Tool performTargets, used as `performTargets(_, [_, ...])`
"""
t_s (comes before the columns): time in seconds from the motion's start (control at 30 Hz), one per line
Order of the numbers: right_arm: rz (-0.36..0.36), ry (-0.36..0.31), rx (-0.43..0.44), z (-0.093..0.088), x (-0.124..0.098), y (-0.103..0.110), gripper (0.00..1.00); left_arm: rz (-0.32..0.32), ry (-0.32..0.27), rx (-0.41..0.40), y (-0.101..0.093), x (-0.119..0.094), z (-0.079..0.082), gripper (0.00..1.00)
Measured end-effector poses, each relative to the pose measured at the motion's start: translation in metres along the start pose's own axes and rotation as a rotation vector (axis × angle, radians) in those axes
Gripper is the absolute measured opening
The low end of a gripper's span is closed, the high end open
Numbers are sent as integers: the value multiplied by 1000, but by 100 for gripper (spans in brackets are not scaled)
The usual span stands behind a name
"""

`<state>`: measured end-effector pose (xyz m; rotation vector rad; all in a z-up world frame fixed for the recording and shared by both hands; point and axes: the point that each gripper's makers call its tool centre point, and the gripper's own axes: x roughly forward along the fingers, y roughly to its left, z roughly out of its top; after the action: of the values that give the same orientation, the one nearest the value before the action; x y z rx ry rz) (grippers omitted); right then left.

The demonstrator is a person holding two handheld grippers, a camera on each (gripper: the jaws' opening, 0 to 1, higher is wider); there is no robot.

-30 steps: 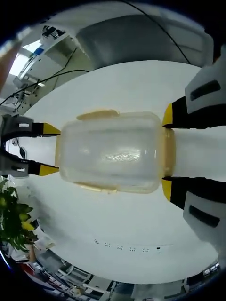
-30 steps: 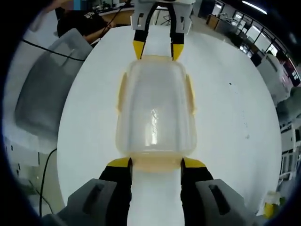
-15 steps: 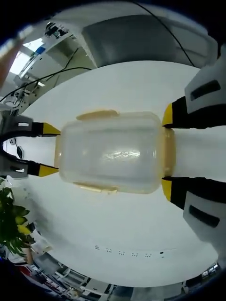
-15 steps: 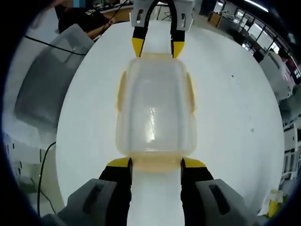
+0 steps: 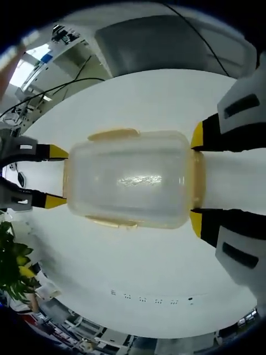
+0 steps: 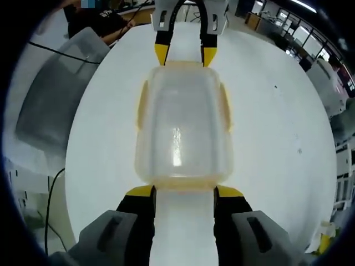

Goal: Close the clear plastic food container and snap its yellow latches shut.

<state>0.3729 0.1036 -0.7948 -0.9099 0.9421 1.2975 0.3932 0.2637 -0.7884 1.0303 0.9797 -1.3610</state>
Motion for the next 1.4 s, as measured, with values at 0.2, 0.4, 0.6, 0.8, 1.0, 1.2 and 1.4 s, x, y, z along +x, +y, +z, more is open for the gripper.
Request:
performTargets(0.2, [-2,12,190,-17,2,-1,38,58,71,-51,7,-4,-16,32])
performTargets(0.4, [-43,-4,549,-34,-10,-11,44,35,-43,-529,14,-22,-21,49])
performTargets(0.6, [53,-212,964,-10,-34,-19,40,-116,-306,-1108,16,-37,3,57])
performTargets(0.8, [117,-251,1085,5,-28,-9,32,-179,-312,-1259,-6,-19,8,47])
performTargets(1.0, [122,-216,1091,12,-10,0,27,-163,-316,-1306,-7,-13,8,32])
performTargets(1.2, [162,-222,1090,16,-5,3,25,-120,-264,-1276,-8,-4,0,21])
performTargets(1.4, [184,-227,1101,15,-4,2,24,-142,-254,-1313,-8,1,-2,20])
